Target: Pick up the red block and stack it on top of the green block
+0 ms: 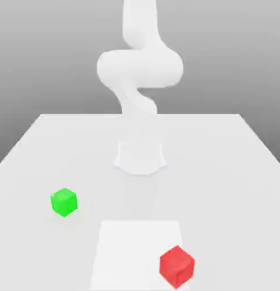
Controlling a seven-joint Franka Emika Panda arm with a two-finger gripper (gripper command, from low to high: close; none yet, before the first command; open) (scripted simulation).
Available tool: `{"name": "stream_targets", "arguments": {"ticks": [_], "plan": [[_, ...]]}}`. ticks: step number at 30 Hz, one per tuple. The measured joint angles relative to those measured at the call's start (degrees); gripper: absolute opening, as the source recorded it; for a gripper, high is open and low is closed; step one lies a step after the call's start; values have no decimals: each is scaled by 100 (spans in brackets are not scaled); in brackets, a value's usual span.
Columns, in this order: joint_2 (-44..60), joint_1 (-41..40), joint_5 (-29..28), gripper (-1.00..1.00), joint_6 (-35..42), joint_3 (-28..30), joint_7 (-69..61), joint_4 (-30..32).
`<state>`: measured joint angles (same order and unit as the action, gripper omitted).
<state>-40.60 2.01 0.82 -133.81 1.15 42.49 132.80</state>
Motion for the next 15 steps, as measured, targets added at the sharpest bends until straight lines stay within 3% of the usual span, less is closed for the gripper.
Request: {"name": "stream_targets", "arguments": {"ticks": [15], "plan": [[3160, 902, 474, 0, -1216, 342, -1998, 611]]}}
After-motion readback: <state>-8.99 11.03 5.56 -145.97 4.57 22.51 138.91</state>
